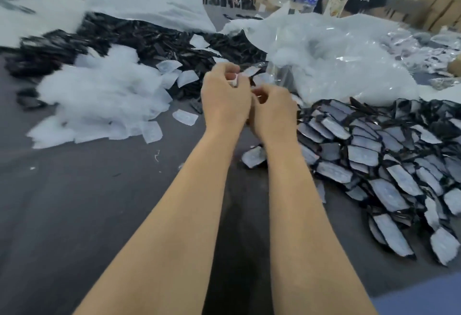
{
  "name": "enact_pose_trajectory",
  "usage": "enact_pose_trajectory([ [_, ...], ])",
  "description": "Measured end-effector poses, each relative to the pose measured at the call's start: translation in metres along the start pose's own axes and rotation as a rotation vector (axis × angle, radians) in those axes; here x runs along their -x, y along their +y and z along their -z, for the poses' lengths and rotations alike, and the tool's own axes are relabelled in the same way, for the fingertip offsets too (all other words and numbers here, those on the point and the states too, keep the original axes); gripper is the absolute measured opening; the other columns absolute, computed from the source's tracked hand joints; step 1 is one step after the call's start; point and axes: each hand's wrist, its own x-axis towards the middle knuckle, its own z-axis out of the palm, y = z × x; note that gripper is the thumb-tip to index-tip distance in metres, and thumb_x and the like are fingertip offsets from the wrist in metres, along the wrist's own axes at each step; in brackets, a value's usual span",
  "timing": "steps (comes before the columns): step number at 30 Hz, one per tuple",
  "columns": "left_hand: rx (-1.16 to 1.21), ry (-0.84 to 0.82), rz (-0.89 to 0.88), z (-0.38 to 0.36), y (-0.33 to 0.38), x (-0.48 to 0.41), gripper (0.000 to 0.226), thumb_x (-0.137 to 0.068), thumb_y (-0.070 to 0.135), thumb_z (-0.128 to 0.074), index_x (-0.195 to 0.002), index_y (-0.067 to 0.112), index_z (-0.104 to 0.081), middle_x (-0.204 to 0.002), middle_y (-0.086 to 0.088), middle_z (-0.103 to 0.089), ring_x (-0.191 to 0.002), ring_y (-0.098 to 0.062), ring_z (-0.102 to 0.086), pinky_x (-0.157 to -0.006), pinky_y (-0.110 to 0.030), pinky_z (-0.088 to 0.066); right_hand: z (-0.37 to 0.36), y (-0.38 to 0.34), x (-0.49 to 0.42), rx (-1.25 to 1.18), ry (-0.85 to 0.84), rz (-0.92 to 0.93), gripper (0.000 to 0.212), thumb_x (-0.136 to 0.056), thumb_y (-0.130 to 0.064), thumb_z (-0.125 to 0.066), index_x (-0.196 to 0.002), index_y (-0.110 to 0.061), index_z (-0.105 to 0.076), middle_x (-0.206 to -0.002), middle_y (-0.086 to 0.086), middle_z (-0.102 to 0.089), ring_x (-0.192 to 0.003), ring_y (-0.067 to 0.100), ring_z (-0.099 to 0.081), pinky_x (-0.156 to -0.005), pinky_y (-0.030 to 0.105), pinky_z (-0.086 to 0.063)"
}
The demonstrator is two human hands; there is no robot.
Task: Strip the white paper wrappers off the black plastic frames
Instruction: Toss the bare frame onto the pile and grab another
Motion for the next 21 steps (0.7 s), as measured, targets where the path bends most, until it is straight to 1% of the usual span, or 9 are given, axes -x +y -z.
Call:
enact_pose_trajectory([
  [3,-0.015,0.152,0.015,0.065,-0.020,-0.018,0.016,-0.092,0.011,-0.052,-0.104,0.010,-0.062,-0.094,0.005,-0.059,-0.078,-0.004,-0.053,-0.068,-0.007,-0.038,-0.053,-0.046,0.006,-0.061,-0.182,0.077,0.020,-0.094,-0.019,-0.053,-0.102,-0.011,-0.069,-0.102,0.007,-0.069,-0.098,0.023,-0.061,-0.069,0.025,-0.037],
  [6,-0.044,0.274,0.063,0.128,-0.041,-0.029,0.016,-0.092,0.011,-0.050,-0.103,0.014,-0.061,-0.091,0.011,-0.056,-0.078,0.001,-0.051,-0.066,-0.001,-0.037,-0.102,-0.093,0.021,-0.145,-0.280,0.129,0.021,-0.093,-0.017,-0.052,-0.104,-0.012,-0.069,-0.103,0.006,-0.070,-0.098,0.021,-0.061,-0.068,0.021,-0.036],
  [10,-0.008,0.505,0.156,0.196,-0.066,-0.041,0.022,-0.091,0.006,-0.046,-0.106,0.010,-0.062,-0.095,0.007,-0.057,-0.077,0.001,-0.051,-0.070,-0.005,-0.040,-0.152,-0.148,0.048,-0.353,-0.276,0.259,0.026,-0.093,-0.005,-0.046,-0.108,-0.005,-0.068,-0.103,0.009,-0.071,-0.099,0.021,-0.063,-0.086,0.025,-0.045],
  [12,0.054,0.594,0.228,0.221,-0.076,-0.047,0.024,-0.091,0.006,-0.044,-0.109,0.011,-0.060,-0.101,0.000,-0.059,-0.082,-0.007,-0.055,-0.079,-0.016,-0.047,-0.172,-0.169,0.055,-0.415,-0.315,0.298,0.028,-0.093,-0.002,-0.044,-0.110,-0.005,-0.067,-0.104,0.009,-0.071,-0.100,0.021,-0.063,-0.088,0.027,-0.046],
  [14,0.116,0.662,0.316,0.241,-0.085,-0.054,0.026,-0.092,0.008,-0.043,-0.113,0.011,-0.058,-0.113,-0.006,-0.060,-0.097,-0.018,-0.058,-0.087,-0.029,-0.047,-0.193,-0.184,0.057,-0.327,-0.398,0.344,0.031,-0.093,-0.003,-0.042,-0.114,-0.007,-0.066,-0.111,0.008,-0.068,-0.105,0.021,-0.060,-0.087,0.024,-0.043],
  [16,0.168,0.710,0.382,0.253,-0.094,-0.060,0.029,-0.093,0.008,-0.041,-0.117,0.010,-0.056,-0.123,-0.010,-0.058,-0.107,-0.022,-0.058,-0.087,-0.027,-0.045,-0.216,-0.191,0.057,-0.111,-0.486,0.391,0.030,-0.092,-0.004,-0.044,-0.113,-0.009,-0.064,-0.118,0.009,-0.064,-0.105,0.025,-0.058,-0.086,0.031,-0.044],
  [18,0.239,0.728,0.408,0.259,-0.099,-0.063,0.029,-0.093,0.007,-0.039,-0.118,0.010,-0.054,-0.126,-0.013,-0.057,-0.091,-0.017,-0.060,-0.073,-0.017,-0.048,-0.232,-0.193,0.058,0.109,-0.541,0.390,0.019,-0.092,-0.007,-0.046,-0.102,-0.010,-0.062,-0.118,0.011,-0.058,-0.089,0.026,-0.054,-0.073,0.031,-0.042],
  [20,0.295,0.744,0.431,0.260,-0.103,-0.064,0.027,-0.094,0.006,-0.038,-0.116,0.010,-0.053,-0.128,-0.015,-0.056,-0.064,-0.007,-0.050,-0.047,-0.007,-0.039,-0.240,-0.191,0.059,0.227,-0.537,0.349,0.019,-0.094,-0.009,-0.046,-0.107,-0.009,-0.060,-0.118,0.010,-0.049,-0.076,0.024,-0.042,-0.069,0.031,-0.036],
  [21,0.319,0.756,0.444,0.259,-0.105,-0.064,0.024,-0.094,0.005,-0.038,-0.112,0.012,-0.052,-0.129,-0.016,-0.054,-0.060,-0.006,-0.045,-0.041,-0.007,-0.035,-0.242,-0.191,0.060,0.239,-0.524,0.325,0.020,-0.095,-0.010,-0.046,-0.109,-0.009,-0.060,-0.118,0.010,-0.047,-0.074,0.023,-0.039,-0.068,0.032,-0.035],
])
